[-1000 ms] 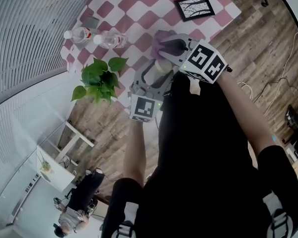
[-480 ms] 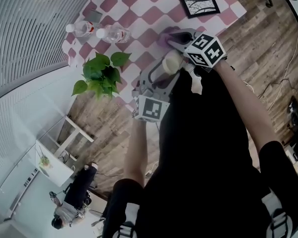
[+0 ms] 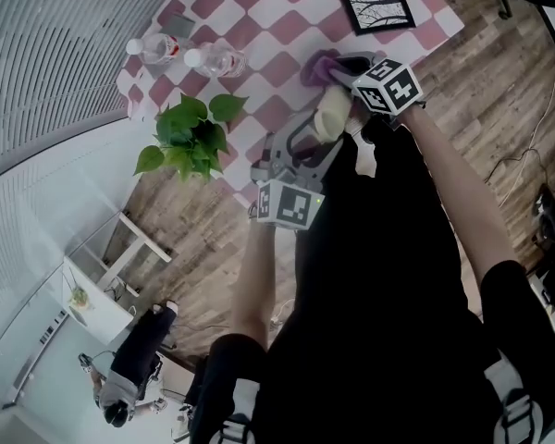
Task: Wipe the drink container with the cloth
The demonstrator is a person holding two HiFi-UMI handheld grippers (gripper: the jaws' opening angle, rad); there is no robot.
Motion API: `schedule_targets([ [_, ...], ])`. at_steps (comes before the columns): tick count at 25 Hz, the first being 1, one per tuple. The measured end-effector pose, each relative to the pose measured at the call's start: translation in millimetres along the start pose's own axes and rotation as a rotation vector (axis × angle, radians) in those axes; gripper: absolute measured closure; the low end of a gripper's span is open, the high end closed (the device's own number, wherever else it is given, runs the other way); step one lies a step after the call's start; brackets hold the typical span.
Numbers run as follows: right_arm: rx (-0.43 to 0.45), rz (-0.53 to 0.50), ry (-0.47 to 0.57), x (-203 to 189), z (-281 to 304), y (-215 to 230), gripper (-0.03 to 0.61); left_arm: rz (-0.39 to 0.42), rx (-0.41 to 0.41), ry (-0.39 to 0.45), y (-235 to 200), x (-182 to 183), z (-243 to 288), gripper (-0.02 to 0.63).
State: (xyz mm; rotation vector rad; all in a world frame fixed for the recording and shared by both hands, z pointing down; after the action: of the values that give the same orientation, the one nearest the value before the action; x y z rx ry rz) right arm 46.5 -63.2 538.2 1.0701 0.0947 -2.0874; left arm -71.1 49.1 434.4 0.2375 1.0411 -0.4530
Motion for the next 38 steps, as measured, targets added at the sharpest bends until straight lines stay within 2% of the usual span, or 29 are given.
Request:
schedule_targets([
  [3, 0.045, 0.007, 0.018, 5.0, -3.2, -3.0, 0.497, 0.014, -0.008, 0.002, 0.0, 2.4, 1.9, 0.334],
  [8, 0.21, 0.027, 0.126, 26.0, -21.8, -16.1, 0.503, 0.05, -0.03, 0.004, 2.9, 5.1, 6.2, 0.334],
  [11, 0.273, 0.01, 0.168, 38.5, -36.1, -25.4, 0.505, 0.051, -0.036, 0.012, 2.2, 8.2, 9.2, 0.334],
  [24, 0.347, 0.027, 0.38, 85.1, -87.3, -52.6, 0.505, 0.023, -0.053, 0.028, -3.0, 17.6, 22.0, 0.334],
  [28, 0.291, 0.023, 0.422, 93.2, -96.4, -50.2, 0.505, -0.01, -0.049, 0.032, -6.0, 20.4, 25.3, 0.334],
  [34, 0.083, 0.029, 0.533, 105.3, -129.3, -30.8, 0.504, -0.053, -0.052, 0.034, -16.3, 19.9, 34.4, 0.336],
  [38, -0.037, 0.023, 0.564, 104.7, -159.2, -26.1, 0.503, -0.064, -0.057, 0.04, -17.2, 22.7, 40.5, 0.336],
])
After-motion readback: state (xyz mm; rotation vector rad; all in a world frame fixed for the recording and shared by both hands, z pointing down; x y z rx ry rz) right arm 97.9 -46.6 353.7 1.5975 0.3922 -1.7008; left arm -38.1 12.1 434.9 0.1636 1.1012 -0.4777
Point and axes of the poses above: the fingertips, and each gripper's own axes: z forward along the fingers, y to its right, x out of its top, the point moved 6 cm from there along -z, backward along the fingers, and after that the axes turned 11 degrees about -z, right-handed, at the moved point
